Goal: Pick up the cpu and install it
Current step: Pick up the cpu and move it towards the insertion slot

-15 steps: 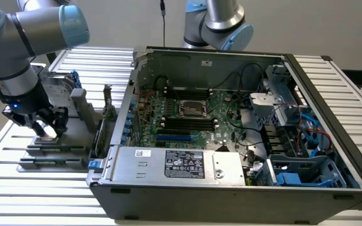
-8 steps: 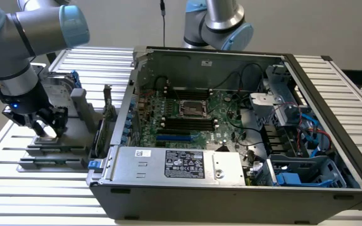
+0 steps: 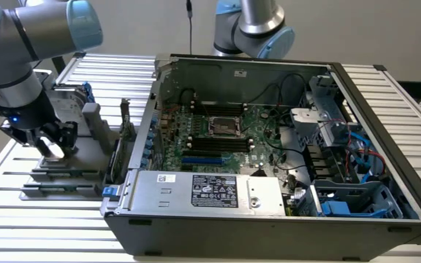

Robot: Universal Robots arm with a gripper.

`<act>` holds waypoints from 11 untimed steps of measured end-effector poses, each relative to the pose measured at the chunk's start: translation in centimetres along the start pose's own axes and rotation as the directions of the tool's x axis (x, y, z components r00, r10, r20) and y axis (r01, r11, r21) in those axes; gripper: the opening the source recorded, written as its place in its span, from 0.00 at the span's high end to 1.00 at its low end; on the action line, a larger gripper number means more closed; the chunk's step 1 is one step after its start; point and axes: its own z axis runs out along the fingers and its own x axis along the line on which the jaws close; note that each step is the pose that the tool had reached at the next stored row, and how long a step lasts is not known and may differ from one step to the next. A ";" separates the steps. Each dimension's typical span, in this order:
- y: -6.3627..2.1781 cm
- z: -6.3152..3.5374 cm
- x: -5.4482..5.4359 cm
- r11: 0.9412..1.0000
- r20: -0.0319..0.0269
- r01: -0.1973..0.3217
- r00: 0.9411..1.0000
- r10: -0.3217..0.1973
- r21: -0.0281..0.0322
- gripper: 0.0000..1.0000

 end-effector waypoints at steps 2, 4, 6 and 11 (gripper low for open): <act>0.04 -0.82 0.0 1.000 0.000 0.000 1.000 0.000 0.000 0.45; 0.09 -1.73 0.1 1.000 0.000 0.000 1.000 0.000 0.000 0.45; 0.14 -2.63 0.2 1.000 0.000 0.000 1.000 0.000 0.000 0.45; 0.26 -4.90 0.3 1.000 0.000 0.000 1.000 0.000 0.000 0.45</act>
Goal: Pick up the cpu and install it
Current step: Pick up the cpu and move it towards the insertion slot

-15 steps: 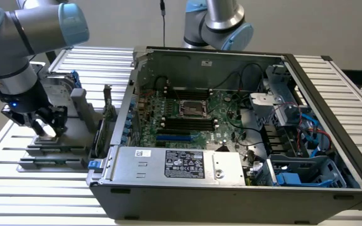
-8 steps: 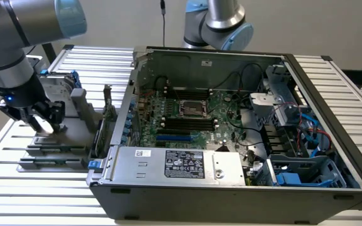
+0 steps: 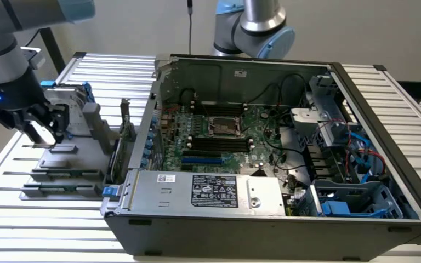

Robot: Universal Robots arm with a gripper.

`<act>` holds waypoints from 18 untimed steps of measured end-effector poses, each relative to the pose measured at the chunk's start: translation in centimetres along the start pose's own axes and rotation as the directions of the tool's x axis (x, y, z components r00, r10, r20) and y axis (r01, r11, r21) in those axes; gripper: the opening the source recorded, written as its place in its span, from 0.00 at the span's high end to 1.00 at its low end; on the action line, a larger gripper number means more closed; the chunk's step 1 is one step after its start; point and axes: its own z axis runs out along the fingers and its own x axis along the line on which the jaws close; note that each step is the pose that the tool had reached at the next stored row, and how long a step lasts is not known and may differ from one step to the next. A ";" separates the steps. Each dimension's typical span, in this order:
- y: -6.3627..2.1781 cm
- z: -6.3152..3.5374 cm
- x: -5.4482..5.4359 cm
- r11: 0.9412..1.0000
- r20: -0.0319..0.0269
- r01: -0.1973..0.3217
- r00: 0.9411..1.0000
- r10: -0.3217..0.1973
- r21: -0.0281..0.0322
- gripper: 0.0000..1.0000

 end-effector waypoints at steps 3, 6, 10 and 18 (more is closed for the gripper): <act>0.09 -1.36 0.1 1.000 0.000 0.000 1.000 0.000 0.000 0.45; 0.17 -2.72 -0.1 1.000 -0.001 0.000 1.000 0.000 0.000 0.45; 0.26 -4.60 -0.8 1.000 -0.003 0.000 1.000 0.000 0.000 0.45; 0.42 -8.42 -3.5 1.000 -0.011 -0.001 1.000 0.001 0.000 0.45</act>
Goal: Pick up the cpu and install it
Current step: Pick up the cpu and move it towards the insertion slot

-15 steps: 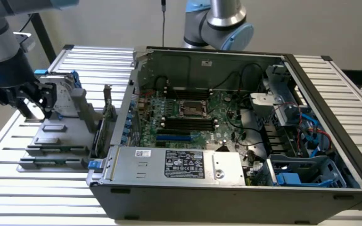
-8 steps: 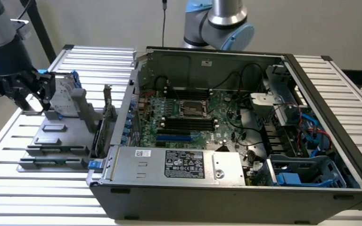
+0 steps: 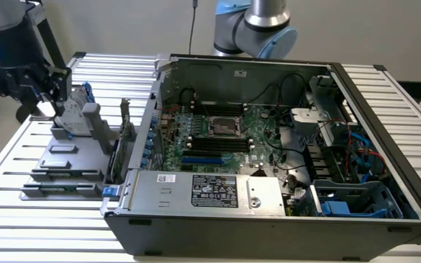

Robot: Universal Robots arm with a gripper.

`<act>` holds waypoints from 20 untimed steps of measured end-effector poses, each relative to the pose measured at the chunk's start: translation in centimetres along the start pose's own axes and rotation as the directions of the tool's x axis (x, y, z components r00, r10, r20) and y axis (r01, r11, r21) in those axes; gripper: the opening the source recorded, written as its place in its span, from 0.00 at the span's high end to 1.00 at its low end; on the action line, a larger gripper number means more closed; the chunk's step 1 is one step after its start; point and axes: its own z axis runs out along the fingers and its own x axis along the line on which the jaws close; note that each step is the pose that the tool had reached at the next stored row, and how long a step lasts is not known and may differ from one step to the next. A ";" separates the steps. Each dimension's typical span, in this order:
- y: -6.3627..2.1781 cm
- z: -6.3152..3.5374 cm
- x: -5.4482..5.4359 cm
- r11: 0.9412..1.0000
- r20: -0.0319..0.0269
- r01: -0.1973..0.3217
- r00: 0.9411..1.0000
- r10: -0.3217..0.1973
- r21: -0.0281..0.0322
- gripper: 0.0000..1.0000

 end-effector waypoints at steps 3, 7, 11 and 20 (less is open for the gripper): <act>0.05 -1.43 -1.2 1.000 -0.003 0.000 1.000 0.000 0.000 0.45; 0.13 -3.38 -2.9 1.000 -0.008 0.000 1.000 0.000 0.000 0.45; 0.20 -5.19 -4.6 1.000 -0.014 -0.001 1.000 0.001 0.000 0.45; 0.31 -8.41 -8.5 1.000 -0.028 -0.001 1.000 0.001 0.000 0.45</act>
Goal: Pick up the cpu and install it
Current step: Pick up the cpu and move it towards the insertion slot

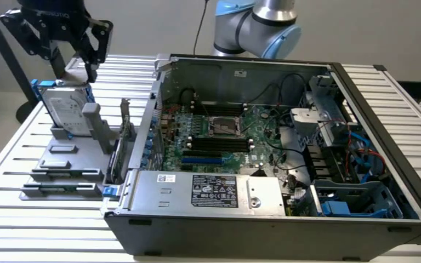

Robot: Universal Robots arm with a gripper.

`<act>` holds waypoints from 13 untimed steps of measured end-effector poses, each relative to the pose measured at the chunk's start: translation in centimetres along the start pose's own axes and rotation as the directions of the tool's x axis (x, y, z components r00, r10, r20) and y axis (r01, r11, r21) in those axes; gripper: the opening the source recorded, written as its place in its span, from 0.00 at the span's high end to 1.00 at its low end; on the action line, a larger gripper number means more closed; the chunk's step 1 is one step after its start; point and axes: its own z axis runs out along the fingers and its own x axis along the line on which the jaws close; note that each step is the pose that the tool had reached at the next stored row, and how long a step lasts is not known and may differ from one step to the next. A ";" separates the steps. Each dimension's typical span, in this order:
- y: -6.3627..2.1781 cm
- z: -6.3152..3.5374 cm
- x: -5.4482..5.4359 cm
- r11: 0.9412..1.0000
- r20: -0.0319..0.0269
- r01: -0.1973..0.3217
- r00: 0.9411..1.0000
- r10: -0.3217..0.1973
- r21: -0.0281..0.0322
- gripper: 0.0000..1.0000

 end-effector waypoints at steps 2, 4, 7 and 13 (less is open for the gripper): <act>0.01 -0.48 -0.9 1.000 -0.001 0.000 1.000 0.000 0.000 0.45; 0.02 -0.85 -1.7 1.000 -0.002 0.000 1.000 0.000 0.000 0.45; 0.03 -1.29 -3.1 1.000 -0.002 0.000 1.000 0.000 0.000 0.45; 0.03 -1.76 -5.8 1.000 -0.003 0.000 1.000 0.000 0.000 0.45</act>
